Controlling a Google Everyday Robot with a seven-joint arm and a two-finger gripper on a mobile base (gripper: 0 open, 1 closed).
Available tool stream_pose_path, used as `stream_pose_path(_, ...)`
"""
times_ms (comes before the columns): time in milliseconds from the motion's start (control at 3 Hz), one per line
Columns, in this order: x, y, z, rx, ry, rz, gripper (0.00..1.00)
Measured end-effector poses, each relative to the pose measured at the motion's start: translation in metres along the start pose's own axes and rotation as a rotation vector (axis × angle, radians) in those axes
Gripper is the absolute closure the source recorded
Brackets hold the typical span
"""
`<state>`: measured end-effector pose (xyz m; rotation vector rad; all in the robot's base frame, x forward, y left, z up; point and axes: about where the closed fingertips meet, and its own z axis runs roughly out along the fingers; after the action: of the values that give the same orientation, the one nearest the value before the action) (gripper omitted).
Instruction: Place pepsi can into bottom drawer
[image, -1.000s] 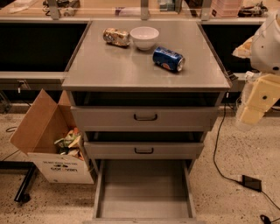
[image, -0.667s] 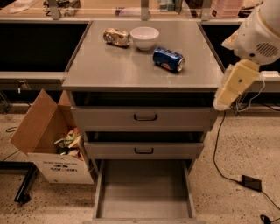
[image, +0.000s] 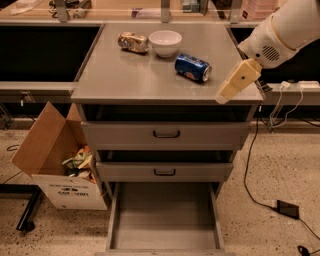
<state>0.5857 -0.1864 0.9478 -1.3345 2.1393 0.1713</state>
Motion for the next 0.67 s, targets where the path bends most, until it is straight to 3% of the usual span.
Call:
stream_pose_path(333, 0.0, 0.0, 0.0, 0.0, 0.0, 0.0, 0.0)
stream_pose_path(667, -0.006, -0.032, 0.012, 0.041, -0.039, 0.05, 0.0)
